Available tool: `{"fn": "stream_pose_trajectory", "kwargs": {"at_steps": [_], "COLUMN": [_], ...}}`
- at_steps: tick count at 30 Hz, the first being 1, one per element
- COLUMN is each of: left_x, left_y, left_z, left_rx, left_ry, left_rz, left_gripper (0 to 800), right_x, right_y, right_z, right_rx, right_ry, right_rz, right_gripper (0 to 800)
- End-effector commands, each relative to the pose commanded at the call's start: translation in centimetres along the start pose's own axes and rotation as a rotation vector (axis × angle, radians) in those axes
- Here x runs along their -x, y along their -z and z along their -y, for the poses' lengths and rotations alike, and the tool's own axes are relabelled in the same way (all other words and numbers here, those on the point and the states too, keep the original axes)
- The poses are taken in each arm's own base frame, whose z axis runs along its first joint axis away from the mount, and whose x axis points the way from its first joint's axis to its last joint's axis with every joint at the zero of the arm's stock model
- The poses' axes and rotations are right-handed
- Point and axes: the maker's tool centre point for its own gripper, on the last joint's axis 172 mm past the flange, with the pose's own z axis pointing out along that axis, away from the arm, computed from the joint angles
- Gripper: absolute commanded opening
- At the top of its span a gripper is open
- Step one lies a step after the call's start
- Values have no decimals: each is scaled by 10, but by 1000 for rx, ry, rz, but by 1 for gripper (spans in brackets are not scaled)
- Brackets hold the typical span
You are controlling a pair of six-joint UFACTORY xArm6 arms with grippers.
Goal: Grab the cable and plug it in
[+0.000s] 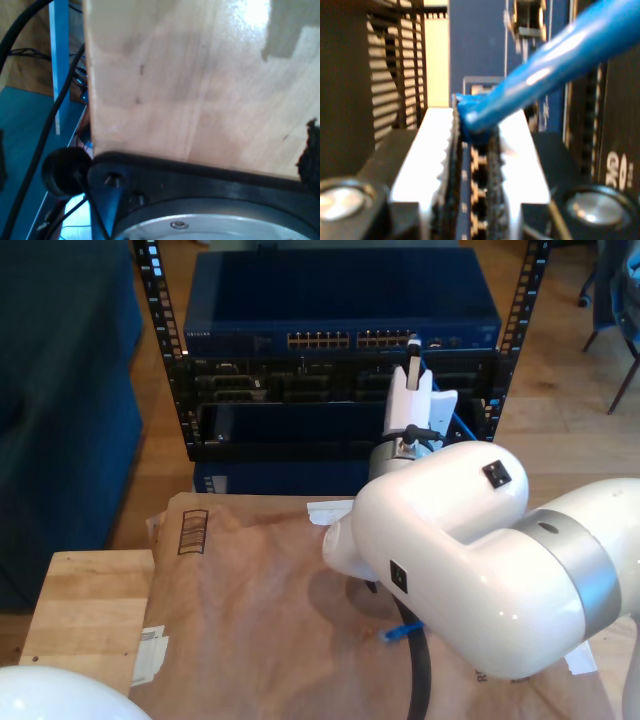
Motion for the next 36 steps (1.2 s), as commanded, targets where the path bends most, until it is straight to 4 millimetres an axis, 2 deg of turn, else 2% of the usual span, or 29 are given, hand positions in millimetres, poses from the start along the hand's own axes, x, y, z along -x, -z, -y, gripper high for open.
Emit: {"fn": "stream_pose_trajectory", "kwargs": {"at_steps": [12, 36], "left_x": [0, 0], "left_y": [0, 0], "left_z": [0, 0], "left_rx": [0, 0], "left_ry": [0, 0], "left_rz": [0, -2], "left_gripper": [800, 800], "right_x": [-3, -9], "right_y": [0, -4], "right_z": [-4, 1], "right_rx": [4, -7], "right_ry": [9, 3], "right_rz": [0, -12], "right_gripper": [0, 0]}}
